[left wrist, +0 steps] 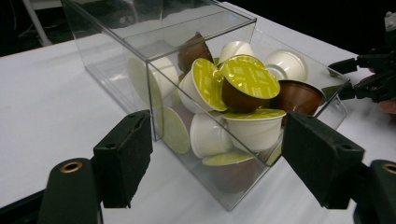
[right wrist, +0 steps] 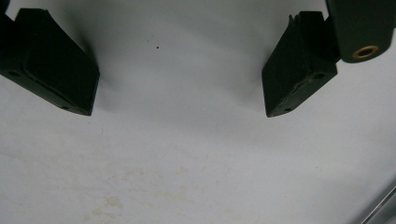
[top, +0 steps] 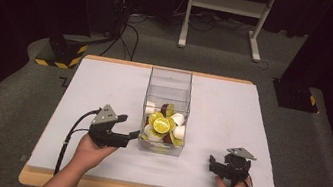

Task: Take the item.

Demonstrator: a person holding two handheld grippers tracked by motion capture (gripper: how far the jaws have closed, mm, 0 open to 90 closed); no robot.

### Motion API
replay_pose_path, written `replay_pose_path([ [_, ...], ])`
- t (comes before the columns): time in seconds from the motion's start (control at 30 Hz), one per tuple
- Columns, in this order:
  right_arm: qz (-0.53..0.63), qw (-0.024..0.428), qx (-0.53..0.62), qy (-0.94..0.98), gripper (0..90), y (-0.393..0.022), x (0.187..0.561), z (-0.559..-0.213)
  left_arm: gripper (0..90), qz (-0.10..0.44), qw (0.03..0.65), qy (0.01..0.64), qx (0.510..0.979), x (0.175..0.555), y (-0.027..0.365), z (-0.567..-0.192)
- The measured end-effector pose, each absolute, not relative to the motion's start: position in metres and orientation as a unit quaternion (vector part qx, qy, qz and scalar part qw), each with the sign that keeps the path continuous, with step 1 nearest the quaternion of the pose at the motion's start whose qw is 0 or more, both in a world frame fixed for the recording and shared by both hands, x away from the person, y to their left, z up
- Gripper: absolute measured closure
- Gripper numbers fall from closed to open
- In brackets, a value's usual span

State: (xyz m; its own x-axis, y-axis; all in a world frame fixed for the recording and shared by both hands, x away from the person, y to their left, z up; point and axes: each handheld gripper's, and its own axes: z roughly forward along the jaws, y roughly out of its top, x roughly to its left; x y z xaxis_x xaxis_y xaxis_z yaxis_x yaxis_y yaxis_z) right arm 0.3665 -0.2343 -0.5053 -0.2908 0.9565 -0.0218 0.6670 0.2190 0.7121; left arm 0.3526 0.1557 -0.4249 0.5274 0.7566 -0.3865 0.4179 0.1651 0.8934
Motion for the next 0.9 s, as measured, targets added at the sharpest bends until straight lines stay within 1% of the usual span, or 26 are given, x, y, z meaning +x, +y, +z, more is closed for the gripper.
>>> replay_pose_path([
  [0.23, 0.304, 0.238, 0.546, 0.744, 11.1, -0.234, 0.366, -0.505, 25.1, 0.132, 0.612, 0.461, 0.629, 0.356, 0.146, -0.423],
  [0.47, 0.304, 0.237, 0.546, 0.744, 11.1, -0.234, 0.366, -0.505, 25.1, 0.128, 0.609, 0.45, 0.641, 0.36, 0.135, -0.421],
  [0.9, 0.304, 0.237, 0.546, 0.744, 11.1, -0.234, 0.367, -0.505, 24.1, 0.123, 0.607, 0.443, 0.649, 0.371, 0.115, -0.422],
])
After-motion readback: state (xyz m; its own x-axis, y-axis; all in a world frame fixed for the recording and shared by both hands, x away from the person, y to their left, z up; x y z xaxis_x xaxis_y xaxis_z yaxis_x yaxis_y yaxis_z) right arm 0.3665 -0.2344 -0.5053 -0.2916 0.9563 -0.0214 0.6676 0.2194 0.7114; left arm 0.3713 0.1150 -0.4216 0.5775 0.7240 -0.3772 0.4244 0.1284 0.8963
